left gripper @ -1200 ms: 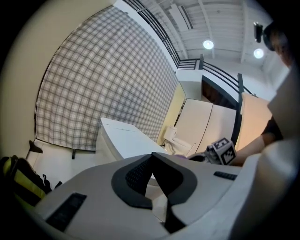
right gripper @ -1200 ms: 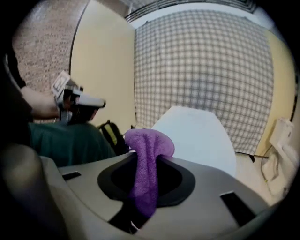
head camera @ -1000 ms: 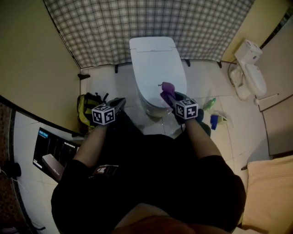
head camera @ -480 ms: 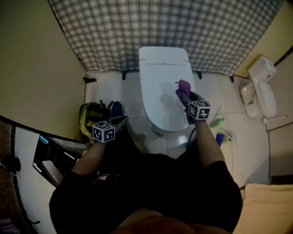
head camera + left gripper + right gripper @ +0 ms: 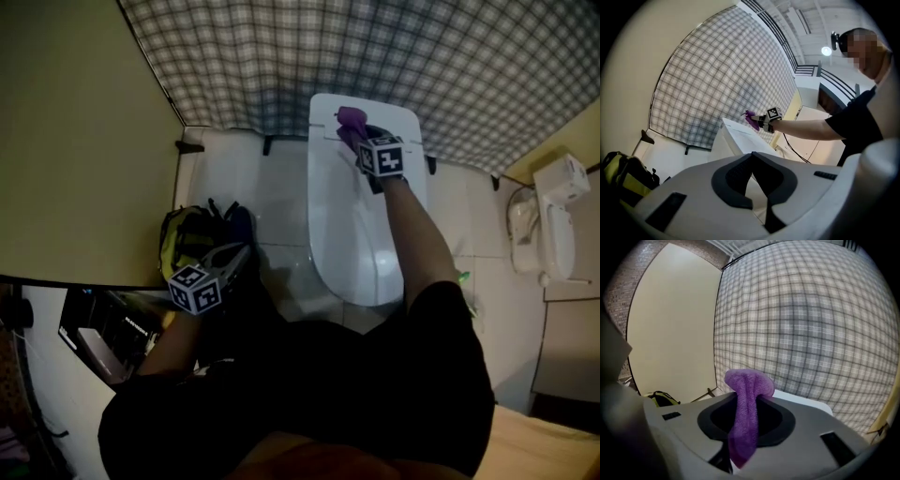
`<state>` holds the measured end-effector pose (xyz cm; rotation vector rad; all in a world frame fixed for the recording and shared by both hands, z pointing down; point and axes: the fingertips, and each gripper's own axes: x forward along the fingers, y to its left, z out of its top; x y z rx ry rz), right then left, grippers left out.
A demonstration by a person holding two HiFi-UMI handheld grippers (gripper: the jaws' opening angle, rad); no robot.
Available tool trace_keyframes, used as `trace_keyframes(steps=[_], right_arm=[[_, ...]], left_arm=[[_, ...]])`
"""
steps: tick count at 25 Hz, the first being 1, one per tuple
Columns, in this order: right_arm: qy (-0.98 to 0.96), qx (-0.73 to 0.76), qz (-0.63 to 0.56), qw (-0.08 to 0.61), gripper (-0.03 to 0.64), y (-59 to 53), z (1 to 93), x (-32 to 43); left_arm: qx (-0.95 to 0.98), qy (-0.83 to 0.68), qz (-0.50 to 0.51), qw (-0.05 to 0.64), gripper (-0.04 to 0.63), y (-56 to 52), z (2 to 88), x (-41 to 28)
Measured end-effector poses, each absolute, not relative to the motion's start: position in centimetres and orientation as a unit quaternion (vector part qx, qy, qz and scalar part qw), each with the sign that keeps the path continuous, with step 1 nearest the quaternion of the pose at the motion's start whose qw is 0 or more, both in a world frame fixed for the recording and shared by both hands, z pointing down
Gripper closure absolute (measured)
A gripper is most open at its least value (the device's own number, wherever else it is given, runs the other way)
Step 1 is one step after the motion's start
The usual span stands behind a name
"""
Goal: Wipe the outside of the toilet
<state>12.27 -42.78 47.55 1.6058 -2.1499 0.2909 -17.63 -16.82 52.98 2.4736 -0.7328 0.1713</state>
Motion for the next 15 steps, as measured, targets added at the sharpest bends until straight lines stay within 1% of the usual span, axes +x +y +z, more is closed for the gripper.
trace_keyframes(steps=[6,11,15], right_arm=[[-0.774,0.547,0.105,0.302,0.515,-51.8,50.3,7.1],[-0.735,0.562,0.113,0.362,0.514,-58.0,53.9,7.7],[-0.715,0.576,0.116,0.380,0.514,-62.5,56.4,8.1]], left_arm=[[0.905,-0.314,0.036,0.286,0.592,-20.4,52.0,-20.3],[0.898,-0.316,-0.031,0.305,0.592,-23.3,50.3,-23.0],[0.882,-0.304,-0.085,0.349,0.592,-25.5,50.0,-23.5]])
